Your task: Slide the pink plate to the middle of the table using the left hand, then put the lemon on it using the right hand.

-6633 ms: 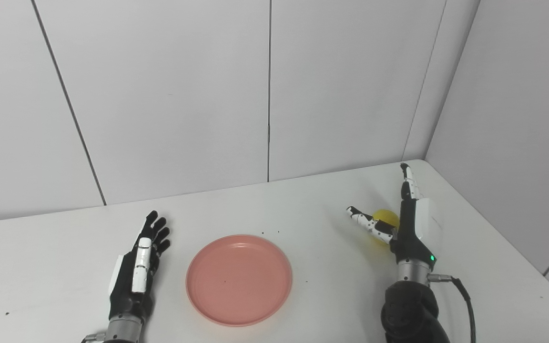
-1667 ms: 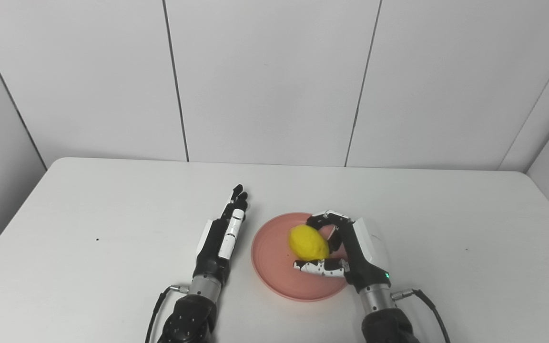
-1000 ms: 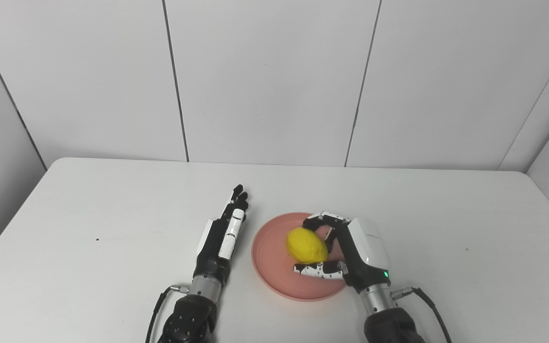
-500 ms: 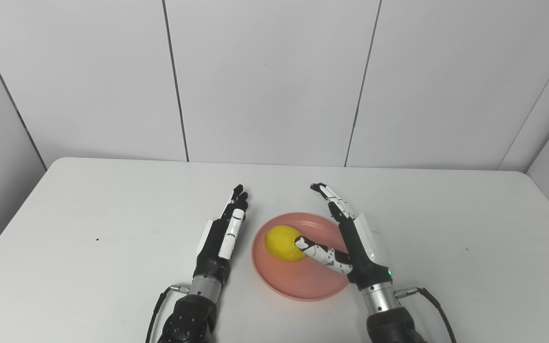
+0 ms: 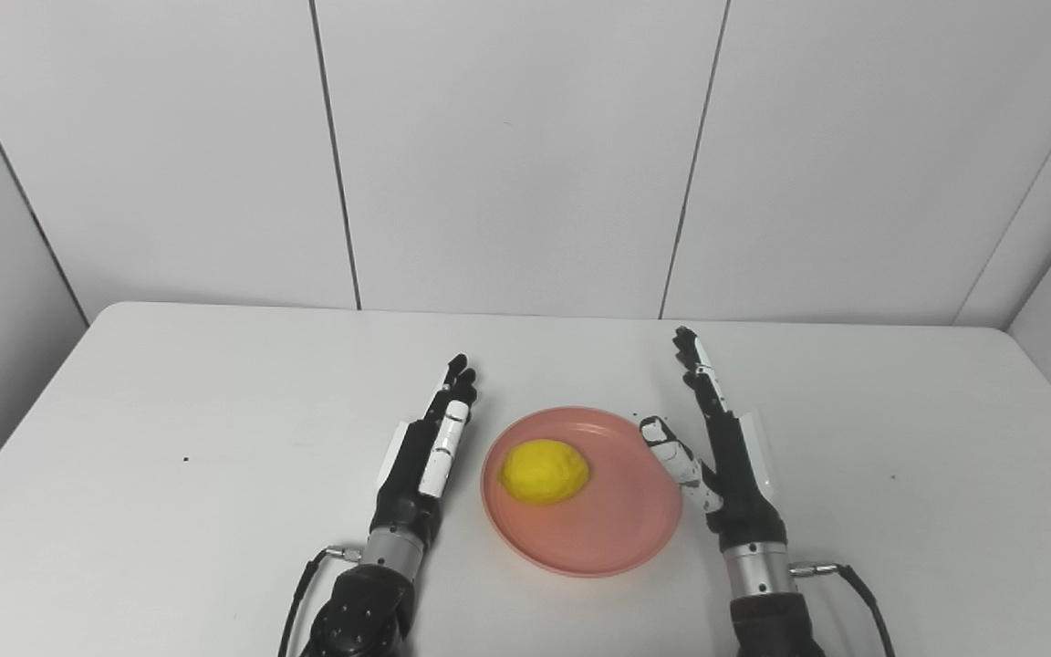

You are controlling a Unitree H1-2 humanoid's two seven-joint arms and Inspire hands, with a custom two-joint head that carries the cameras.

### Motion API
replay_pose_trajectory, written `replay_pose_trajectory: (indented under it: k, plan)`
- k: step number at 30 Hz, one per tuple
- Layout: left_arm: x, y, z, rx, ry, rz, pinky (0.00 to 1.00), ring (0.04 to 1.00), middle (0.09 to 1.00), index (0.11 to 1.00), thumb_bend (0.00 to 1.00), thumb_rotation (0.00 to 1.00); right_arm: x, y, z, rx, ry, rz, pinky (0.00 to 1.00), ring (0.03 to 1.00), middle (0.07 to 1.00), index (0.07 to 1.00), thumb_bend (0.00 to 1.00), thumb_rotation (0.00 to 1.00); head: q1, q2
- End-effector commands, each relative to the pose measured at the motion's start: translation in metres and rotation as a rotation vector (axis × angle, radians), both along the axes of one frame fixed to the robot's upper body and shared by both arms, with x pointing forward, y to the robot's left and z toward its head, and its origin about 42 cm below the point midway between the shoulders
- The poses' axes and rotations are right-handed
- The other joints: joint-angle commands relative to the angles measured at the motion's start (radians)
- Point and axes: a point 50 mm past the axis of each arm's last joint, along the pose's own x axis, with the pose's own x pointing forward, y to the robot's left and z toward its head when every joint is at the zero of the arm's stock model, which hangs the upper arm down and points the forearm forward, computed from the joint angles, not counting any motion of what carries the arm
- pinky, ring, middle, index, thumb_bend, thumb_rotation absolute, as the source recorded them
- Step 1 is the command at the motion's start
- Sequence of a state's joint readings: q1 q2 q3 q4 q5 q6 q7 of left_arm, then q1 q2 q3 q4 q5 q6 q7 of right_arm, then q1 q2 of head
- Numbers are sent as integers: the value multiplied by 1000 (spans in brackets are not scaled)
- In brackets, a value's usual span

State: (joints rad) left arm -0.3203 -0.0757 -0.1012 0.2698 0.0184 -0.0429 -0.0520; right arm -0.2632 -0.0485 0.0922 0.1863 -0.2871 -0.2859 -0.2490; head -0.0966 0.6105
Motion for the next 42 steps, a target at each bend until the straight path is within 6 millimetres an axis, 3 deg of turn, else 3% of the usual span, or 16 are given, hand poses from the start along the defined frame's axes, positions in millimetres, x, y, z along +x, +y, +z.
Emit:
replay_pose_trajectory:
  k: [1, 8, 15, 22, 31, 42]
  plan:
    - [-1, -8, 5, -4, -9, -38, 979, 976, 986, 990, 521, 1000, 5, -3, 10, 88, -47, 24, 888, 919, 925, 937, 687, 1000, 0, -1]
    - [-2, -6, 4, -3, -7, -40, 996, 984, 991, 994, 516, 1000, 8, -15, 1, 245, 54, 72, 975, 967, 957, 965, 777, 1000, -2, -7]
    - [-4, -5, 4, -1, -12, -23, 996, 983, 991, 993, 527, 1000, 4, -15, -3, 348, 123, 97, 986, 986, 969, 984, 739, 1000, 3, -9]
    - [-3, -7, 5, -3, -29, 4, 999, 989, 998, 997, 530, 1000, 1, -13, -4, 368, 160, 112, 976, 983, 978, 990, 730, 1000, 25, -1]
    - [-3, -17, 2, -24, -44, 60, 1000, 1000, 1000, 1000, 512, 1000, -2, -18, -5, 345, 179, 136, 964, 970, 980, 985, 731, 1000, 122, -15]
    - [-4, -22, -1, -48, -52, 97, 1000, 1000, 1000, 1000, 495, 1000, -3, -21, -8, 336, 210, 152, 968, 969, 973, 980, 730, 1000, 132, -40]
